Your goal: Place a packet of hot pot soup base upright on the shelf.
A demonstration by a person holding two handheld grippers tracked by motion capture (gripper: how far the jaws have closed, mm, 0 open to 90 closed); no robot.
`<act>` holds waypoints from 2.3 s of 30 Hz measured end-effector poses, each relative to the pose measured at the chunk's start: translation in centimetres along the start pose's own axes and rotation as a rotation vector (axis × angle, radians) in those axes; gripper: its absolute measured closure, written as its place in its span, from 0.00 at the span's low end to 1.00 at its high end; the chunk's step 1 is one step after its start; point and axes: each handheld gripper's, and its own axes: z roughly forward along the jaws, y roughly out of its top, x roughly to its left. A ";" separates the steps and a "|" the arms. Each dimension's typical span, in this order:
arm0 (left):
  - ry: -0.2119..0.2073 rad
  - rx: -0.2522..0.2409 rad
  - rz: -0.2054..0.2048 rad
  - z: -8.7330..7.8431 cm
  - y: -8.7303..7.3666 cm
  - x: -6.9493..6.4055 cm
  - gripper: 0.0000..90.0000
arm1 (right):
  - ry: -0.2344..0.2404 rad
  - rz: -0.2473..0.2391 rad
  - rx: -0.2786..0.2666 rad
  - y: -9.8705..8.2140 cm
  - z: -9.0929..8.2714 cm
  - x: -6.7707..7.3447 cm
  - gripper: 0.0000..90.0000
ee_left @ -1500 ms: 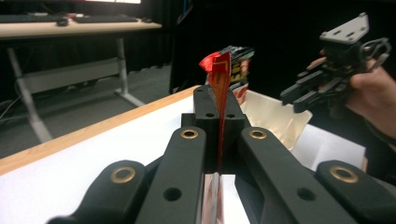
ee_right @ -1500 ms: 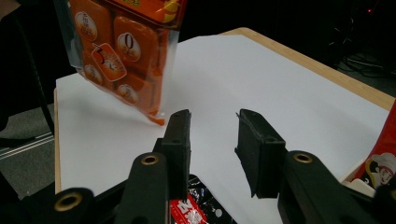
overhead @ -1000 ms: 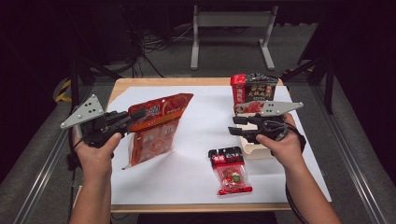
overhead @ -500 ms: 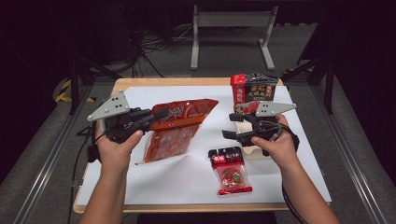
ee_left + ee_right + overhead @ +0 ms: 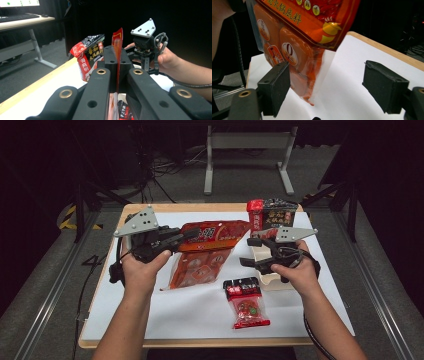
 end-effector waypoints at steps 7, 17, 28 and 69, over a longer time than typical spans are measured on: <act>-0.029 0.005 0.004 0.9 0.0 -0.1 1.00 | 0.043 -0.034 0.003 -0.1 1.2 -0.4 0.21; -0.043 0.002 0.005 1.6 -0.3 -0.2 1.00 | 0.092 -0.056 0.012 -0.4 3.0 -0.6 0.21; -0.056 -0.012 0.010 1.7 -0.2 -0.4 1.00 | 0.159 -0.093 0.004 -0.6 4.4 -0.1 0.21; -0.026 -0.052 -0.034 0.4 -1.0 0.4 1.00 | 0.316 -0.115 0.034 -1.0 6.2 3.2 0.77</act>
